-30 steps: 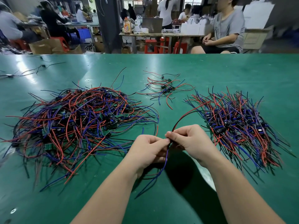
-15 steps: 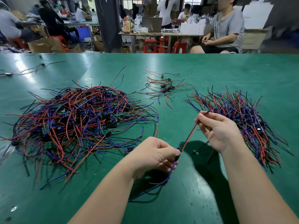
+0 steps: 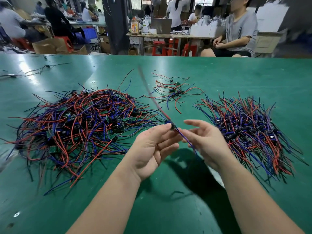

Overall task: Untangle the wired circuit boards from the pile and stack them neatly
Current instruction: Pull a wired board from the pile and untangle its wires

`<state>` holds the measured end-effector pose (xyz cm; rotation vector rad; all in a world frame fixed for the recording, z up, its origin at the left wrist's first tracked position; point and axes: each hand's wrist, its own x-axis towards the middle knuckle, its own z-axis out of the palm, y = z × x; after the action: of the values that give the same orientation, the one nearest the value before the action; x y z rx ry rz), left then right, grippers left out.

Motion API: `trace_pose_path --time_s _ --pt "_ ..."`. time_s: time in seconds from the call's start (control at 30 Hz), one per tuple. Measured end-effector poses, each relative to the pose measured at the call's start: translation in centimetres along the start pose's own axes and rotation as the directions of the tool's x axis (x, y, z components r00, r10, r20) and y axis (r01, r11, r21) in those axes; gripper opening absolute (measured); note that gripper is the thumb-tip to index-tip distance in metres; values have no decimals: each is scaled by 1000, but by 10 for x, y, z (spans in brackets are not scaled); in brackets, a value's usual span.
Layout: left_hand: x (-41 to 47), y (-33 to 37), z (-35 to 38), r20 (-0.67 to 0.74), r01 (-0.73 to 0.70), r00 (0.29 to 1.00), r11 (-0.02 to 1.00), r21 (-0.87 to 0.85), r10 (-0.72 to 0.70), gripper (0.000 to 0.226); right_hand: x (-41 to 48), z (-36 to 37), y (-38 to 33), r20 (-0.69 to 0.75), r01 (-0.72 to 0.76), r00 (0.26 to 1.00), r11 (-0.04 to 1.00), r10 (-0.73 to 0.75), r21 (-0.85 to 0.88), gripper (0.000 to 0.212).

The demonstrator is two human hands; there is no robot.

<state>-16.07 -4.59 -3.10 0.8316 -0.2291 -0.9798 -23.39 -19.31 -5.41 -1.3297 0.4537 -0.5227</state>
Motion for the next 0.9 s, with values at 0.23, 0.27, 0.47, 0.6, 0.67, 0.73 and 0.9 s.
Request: trace_pose_path --time_s 0.23,0.27,0.47,0.6,0.67,0.73,0.9 --pt "0 -5 -1 -121 -43 991 994 99 55 34 -11 24 2 161 65 982 975 -101 215 56" --pt "1 -6 -1 -122 -54 990 989 139 71 38 -11 24 2 153 45 984 965 -86 257 55" --pt "1 -20 1 -28 -142 987 944 298 157 24 -14 29 -8 107 -67 994 862 15 502 10" --pt "3 -18 0 51 -121 993 929 351 110 19 -12 19 -14 114 -120 991 862 72 492 13" --pt "4 -13 1 12 -28 1000 964 264 26 14 -11 14 -17 140 -144 986 885 91 443 6" --pt "4 -12 0 6 -17 1000 963 268 16 27 -11 12 -16 140 -127 987 932 83 340 5" --pt "3 -20 -4 -11 -76 996 890 449 91 18 -9 11 -10 105 -87 992 991 76 102 11"
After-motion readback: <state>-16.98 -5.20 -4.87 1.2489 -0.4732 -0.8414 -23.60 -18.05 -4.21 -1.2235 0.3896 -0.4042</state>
